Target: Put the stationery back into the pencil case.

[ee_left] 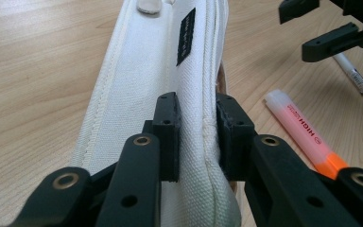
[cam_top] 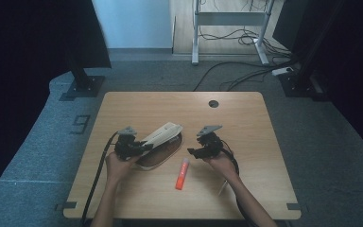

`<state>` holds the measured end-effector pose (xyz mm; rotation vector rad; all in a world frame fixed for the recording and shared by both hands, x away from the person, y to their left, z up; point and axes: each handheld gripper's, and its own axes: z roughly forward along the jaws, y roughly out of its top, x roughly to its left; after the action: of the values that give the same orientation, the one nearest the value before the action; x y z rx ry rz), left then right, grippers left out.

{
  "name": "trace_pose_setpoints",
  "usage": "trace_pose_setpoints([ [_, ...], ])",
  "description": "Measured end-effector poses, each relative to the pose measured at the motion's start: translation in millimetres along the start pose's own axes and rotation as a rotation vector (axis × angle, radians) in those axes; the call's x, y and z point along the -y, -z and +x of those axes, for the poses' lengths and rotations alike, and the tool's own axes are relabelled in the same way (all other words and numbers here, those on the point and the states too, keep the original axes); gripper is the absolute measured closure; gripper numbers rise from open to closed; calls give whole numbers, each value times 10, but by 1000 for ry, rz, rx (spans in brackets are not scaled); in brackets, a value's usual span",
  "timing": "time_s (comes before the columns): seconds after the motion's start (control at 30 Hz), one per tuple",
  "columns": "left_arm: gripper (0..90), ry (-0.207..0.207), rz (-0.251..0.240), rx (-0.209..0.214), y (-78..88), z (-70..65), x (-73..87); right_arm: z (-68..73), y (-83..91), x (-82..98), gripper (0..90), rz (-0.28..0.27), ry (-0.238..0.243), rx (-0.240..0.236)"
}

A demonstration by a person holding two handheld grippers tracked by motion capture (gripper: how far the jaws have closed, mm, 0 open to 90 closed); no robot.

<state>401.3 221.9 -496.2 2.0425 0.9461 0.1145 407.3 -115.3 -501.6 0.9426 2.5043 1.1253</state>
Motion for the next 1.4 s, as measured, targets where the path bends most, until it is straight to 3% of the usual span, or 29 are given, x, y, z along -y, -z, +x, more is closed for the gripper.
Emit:
trace_pose_setpoints([
  [0.77, 725, 0, -1, 1, 8, -6, 0, 9, 471, 562, 348, 16, -44, 84],
  [1.1, 724, -4, 2, 1, 7, -10, -1, 4, 643, 841, 348, 34, -104, 118],
  [1.4, 722, -7, 5, 1, 2, -26, -2, 57, 797, 1049, 353, 50, -127, 175],
])
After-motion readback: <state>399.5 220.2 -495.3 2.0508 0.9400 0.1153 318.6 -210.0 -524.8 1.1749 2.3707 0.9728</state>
